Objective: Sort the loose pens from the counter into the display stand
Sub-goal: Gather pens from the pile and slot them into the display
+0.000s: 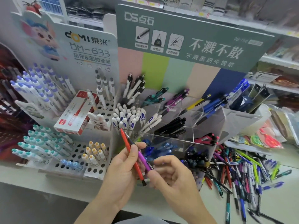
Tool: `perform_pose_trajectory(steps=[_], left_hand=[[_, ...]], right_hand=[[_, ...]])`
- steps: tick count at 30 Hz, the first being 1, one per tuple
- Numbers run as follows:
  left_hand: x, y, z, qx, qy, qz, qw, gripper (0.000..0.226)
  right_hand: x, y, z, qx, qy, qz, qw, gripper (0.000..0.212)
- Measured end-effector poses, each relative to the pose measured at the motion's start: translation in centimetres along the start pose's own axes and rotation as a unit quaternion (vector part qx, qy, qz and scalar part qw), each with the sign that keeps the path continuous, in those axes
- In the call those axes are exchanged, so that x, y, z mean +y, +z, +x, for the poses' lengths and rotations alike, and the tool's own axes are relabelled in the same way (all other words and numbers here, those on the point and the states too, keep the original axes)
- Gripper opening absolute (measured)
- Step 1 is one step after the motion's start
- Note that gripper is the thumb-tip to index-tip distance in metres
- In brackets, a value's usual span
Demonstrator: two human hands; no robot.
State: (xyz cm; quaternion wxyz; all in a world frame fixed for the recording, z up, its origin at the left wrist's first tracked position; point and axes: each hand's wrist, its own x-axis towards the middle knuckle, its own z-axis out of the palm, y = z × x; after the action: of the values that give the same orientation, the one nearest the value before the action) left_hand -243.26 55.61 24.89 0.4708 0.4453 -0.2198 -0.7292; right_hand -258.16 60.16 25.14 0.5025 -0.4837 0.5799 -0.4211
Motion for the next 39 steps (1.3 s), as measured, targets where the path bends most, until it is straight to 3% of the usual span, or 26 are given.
perform_pose_trajectory(steps=[4,7,11,14,16,24,28,32,34,37,39], left_hand=[[0.2,2.4,0.4,-0.017,0.023,0.051,0.998,0.032],[0.5,4.4,0.8,-0.024,0.059,0.113,0.992,0.042],[2.0,5.9,1.1,-0.038,0.058,0.112,0.991,0.040],[3.0,6.2,1.0,-0.075,0.014,0.087,0.993,0.033],[3.3,6.4,0.9,-0.088,0.029,0.102,0.991,0.031],[4.9,5.9,1.0,0.002,0.138,0.131,0.982,0.018],[5.8,5.2,1.3,0.039,0.226,0.262,0.937,0.007],[7.5,5.3,1.3,0.022,0.287,0.386,0.876,0.022],[8.0,6.0,1.3,0.014,0.305,0.449,0.840,0.025],[7.8,8.0,0.9,-0.038,0.336,0.428,0.838,0.033],[6.9,9.6,0.5,-0.084,0.362,0.406,0.835,0.036]], right_hand=[[-0.4,-1.4,-0.5,0.118,-0.030,0.093,0.988,0.021],[-2.1,-3.2,0.0,0.242,-0.098,0.112,0.959,0.008],[-5.3,-7.2,2.0,0.362,-0.233,0.023,0.902,0.014],[-8.0,-9.6,3.8,0.337,-0.279,-0.084,0.895,0.020],[-9.4,-10.2,5.0,0.315,-0.280,-0.152,0.894,0.026],[-9.8,-9.0,11.2,0.235,-0.275,-0.200,0.911,0.025],[-7.8,-8.2,13.4,0.199,-0.278,-0.278,0.898,0.025],[-7.3,-8.5,11.8,0.218,-0.322,-0.274,0.880,0.025],[-7.8,-9.2,9.9,0.138,-0.349,-0.250,0.893,0.026],[-8.2,-10.1,7.3,-0.010,-0.324,-0.264,0.909,0.023],[-7.6,-10.4,5.6,-0.004,-0.306,-0.234,0.923,0.015]])
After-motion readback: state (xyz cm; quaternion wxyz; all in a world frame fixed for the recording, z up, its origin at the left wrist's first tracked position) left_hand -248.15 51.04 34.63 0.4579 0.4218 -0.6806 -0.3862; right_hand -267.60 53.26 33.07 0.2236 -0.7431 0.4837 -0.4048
